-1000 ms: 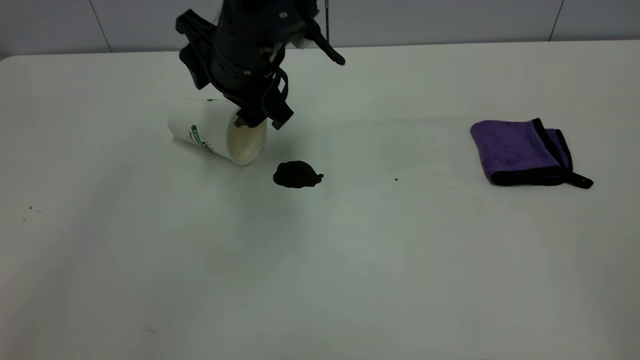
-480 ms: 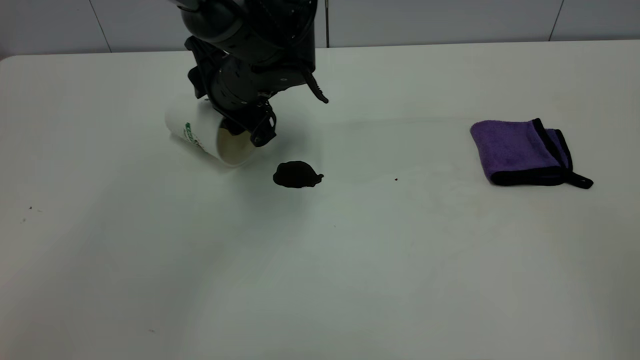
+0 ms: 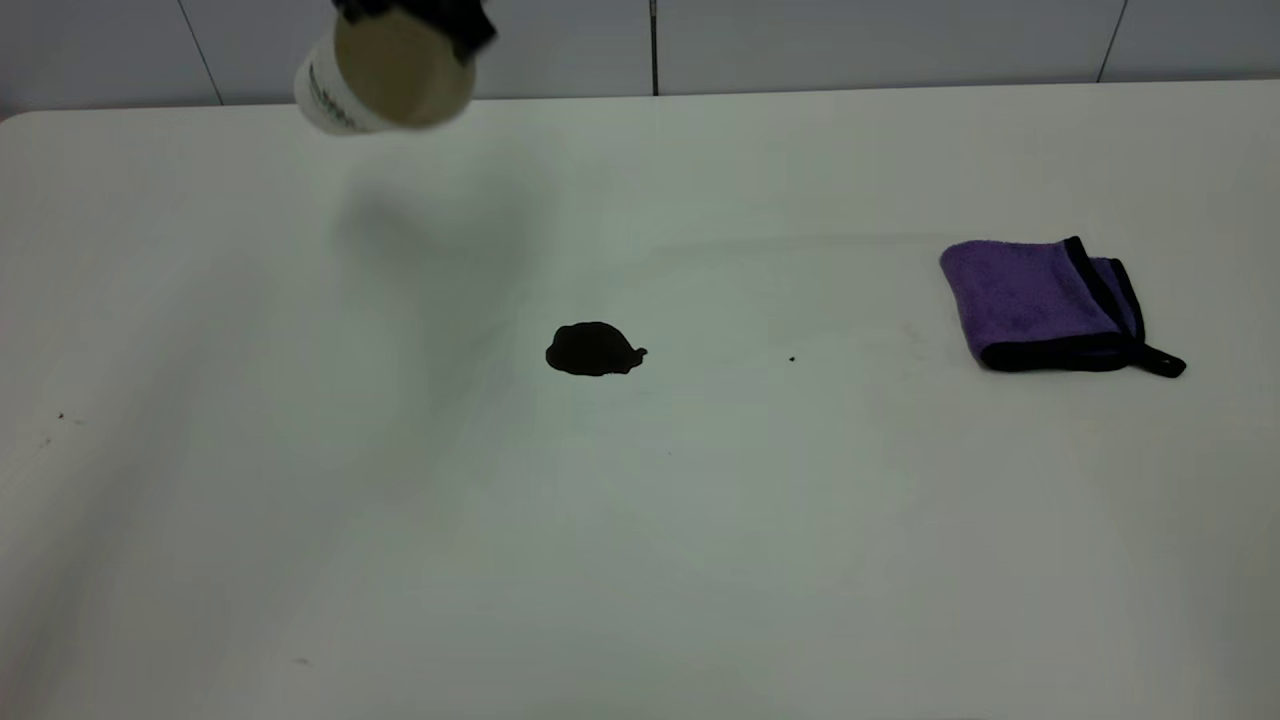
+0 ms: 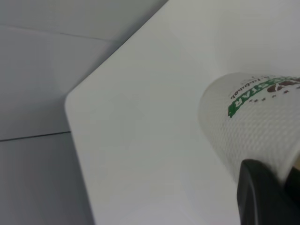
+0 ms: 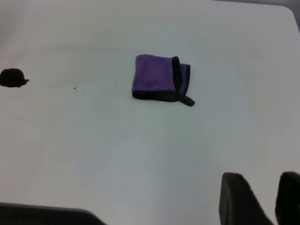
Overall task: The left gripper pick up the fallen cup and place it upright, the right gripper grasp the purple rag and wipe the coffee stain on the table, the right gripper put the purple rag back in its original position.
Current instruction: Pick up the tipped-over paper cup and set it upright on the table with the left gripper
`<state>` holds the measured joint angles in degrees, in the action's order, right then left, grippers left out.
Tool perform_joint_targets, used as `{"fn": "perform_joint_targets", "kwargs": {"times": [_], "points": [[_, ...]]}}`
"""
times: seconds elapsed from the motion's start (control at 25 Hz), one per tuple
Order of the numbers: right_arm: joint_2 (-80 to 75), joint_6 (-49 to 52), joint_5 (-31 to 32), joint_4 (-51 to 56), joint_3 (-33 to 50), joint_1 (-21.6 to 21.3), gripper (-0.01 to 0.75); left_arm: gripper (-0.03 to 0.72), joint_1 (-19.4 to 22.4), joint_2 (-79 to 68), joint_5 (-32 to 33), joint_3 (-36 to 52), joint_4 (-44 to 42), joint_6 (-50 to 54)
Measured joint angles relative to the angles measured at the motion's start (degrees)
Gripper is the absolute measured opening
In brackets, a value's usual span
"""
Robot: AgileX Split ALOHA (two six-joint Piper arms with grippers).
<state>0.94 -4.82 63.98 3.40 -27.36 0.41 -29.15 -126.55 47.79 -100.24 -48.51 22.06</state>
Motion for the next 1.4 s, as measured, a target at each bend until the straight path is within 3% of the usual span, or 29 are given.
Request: {"fn": "perform_joint_targets", "kwargs": {"times": [0.36, 0.52, 0.76, 1.0, 1.16, 1.4], "points": [[0.0, 0.0, 0.0, 0.0, 0.0, 0.0, 0.239, 0.013, 17.7, 6.9, -1.4, 0.0, 46.7, -27.6], [0.0, 0.0, 0.0, 0.0, 0.0, 0.0, 0.239, 0.013, 23.4, 3.1, -1.4, 0.0, 61.6, -37.0], [0.0, 0.0, 0.0, 0.0, 0.0, 0.0, 0.239, 0.013, 26.7, -5.1, -2.3, 0.0, 72.2, -44.1], [0.0, 0.0, 0.0, 0.0, 0.0, 0.0, 0.239, 0.03, 26.8, -9.8, -4.5, 0.0, 74.2, -45.2], [0.0, 0.0, 0.0, 0.0, 0.0, 0.0, 0.239, 0.146, 26.8, -10.5, -4.9, 0.0, 74.6, -45.6], [0.0, 0.0, 0.0, 0.0, 0.0, 0.0, 0.239, 0.513, 26.9, -8.7, -2.0, -1.4, 75.9, -45.7]]}}
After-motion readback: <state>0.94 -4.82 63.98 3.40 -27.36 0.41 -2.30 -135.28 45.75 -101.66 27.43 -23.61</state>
